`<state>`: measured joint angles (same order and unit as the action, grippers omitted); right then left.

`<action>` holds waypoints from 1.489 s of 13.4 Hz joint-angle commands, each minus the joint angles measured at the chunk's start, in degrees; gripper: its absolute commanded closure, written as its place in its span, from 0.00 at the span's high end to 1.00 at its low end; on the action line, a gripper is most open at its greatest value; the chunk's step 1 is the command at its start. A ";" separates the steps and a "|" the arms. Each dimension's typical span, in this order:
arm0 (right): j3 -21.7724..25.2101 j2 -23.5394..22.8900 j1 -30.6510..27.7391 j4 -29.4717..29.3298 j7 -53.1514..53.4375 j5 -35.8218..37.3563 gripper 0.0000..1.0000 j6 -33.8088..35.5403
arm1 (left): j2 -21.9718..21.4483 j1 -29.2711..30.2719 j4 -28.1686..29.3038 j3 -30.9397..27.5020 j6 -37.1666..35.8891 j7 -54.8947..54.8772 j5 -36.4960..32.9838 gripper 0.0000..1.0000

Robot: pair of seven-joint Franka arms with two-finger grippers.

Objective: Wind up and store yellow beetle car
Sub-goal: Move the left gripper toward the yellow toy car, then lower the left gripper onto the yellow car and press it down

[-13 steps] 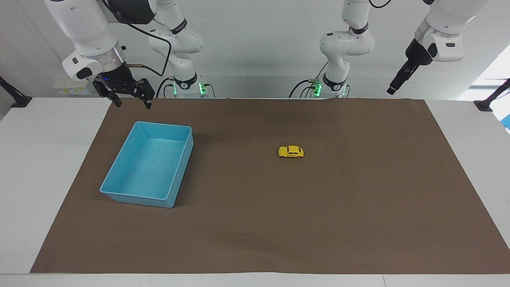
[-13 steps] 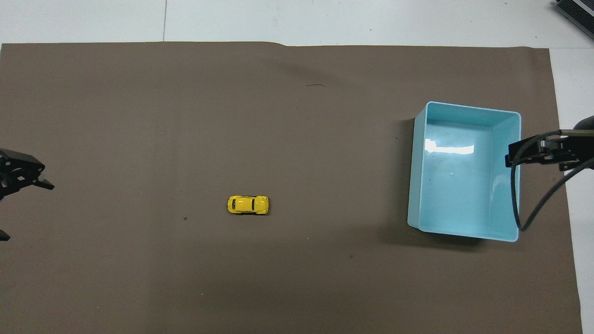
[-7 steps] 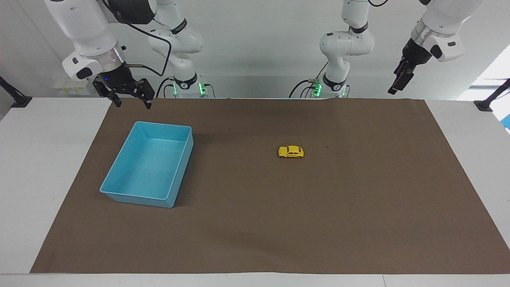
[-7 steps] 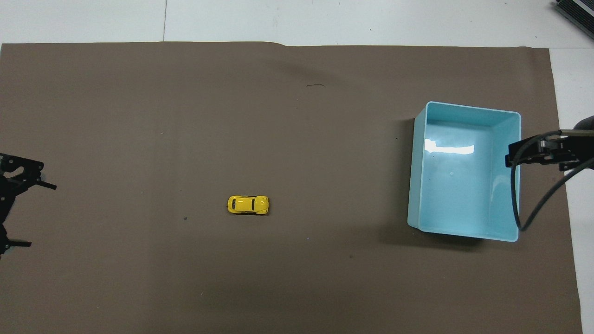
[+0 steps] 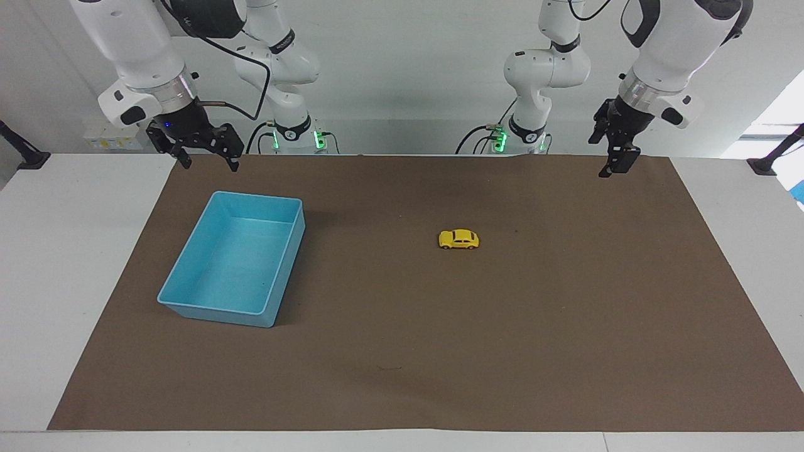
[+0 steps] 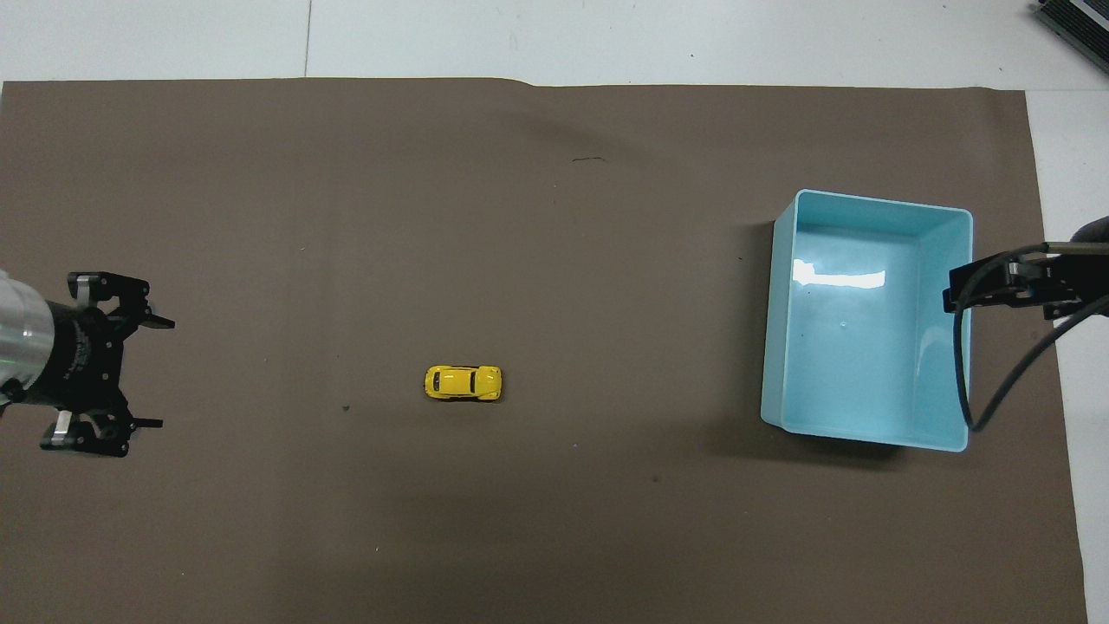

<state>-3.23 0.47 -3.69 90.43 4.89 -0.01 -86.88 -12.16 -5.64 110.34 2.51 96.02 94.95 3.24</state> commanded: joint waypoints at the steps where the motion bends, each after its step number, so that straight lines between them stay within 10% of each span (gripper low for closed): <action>1: -0.55 -0.11 -0.71 -0.61 -1.28 0.10 1.00 0.48 | -0.24 -3.92 3.74 -0.66 6.00 7.94 0.54 1.00; 20: -0.55 -0.11 -0.71 -0.61 -1.28 0.10 1.00 0.48 | 16.99 -25.63 10.50 -0.75 31.14 39.60 0.54 1.00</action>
<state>-3.23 0.46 -3.69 90.43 4.89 -0.01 -86.88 5.26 -28.64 118.44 2.97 124.30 132.25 3.40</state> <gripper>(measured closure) 0.000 0.000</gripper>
